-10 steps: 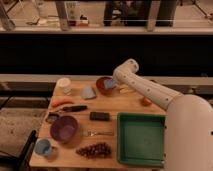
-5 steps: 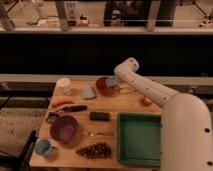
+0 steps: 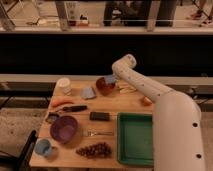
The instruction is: Wipe red bowl with sponge
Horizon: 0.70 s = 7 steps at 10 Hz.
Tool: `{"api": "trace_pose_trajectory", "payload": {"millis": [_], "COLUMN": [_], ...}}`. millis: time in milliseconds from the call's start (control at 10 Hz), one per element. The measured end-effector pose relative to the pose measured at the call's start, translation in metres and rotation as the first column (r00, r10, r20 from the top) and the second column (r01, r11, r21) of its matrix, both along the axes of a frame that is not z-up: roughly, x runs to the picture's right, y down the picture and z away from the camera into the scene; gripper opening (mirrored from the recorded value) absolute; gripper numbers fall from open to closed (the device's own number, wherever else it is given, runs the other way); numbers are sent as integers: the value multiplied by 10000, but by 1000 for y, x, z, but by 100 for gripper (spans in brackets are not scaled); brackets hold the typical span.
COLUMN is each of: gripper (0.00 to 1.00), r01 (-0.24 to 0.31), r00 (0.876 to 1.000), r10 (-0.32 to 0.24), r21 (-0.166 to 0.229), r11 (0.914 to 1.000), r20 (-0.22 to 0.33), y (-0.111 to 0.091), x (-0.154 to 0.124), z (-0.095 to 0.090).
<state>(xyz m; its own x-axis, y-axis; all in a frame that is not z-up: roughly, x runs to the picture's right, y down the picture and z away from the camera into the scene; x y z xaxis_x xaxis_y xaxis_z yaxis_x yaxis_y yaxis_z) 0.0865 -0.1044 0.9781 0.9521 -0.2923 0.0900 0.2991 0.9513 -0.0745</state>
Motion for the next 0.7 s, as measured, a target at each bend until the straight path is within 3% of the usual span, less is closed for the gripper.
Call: {"api": "trace_pose_trajectory", "payload": {"millis": [700], "gripper": [0], "r01": [598], "r00": [9980], "r10": [-598], "r21": [-20], "r11": [9982], "r20": [226], "y": [-18], "x": [-27], "z": [14]}}
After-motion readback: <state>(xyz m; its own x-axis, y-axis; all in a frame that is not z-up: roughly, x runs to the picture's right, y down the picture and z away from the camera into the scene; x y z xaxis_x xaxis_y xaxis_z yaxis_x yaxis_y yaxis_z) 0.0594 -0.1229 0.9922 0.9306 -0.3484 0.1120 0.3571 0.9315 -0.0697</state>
